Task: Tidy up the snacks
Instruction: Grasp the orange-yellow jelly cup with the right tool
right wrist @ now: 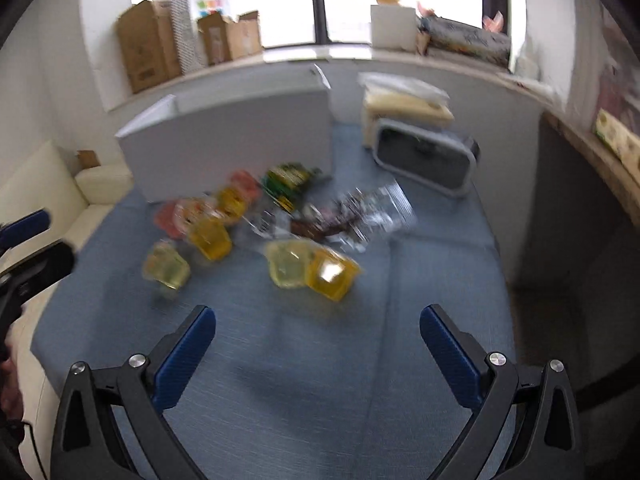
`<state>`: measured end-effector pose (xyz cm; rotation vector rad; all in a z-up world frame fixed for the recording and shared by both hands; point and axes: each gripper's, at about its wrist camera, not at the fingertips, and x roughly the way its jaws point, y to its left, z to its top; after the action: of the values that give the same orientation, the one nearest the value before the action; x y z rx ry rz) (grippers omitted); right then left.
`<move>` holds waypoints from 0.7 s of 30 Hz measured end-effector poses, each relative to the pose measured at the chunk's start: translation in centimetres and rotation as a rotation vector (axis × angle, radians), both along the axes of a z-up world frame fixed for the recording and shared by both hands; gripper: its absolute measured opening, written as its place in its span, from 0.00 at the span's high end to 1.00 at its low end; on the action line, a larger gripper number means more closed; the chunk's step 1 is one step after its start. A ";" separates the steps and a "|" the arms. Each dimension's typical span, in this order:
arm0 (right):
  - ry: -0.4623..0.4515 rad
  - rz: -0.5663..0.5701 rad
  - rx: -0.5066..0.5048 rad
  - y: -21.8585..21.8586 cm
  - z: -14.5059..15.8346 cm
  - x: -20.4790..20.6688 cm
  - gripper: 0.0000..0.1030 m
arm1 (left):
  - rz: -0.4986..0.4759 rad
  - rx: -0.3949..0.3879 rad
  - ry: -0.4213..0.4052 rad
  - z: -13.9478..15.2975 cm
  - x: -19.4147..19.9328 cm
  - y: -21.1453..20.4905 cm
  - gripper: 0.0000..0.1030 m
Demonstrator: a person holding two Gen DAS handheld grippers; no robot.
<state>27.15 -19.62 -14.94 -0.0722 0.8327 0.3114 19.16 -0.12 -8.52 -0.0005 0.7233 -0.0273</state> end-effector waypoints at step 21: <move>0.093 -0.030 0.235 0.0 -3.4 7.3 0.23 | 0.015 0.022 0.099 -3.7 1.7 -0.3 0.00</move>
<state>34.45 -19.60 -18.31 0.1753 0.8835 0.3844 20.83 -0.47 -12.23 0.0138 0.8227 -0.0053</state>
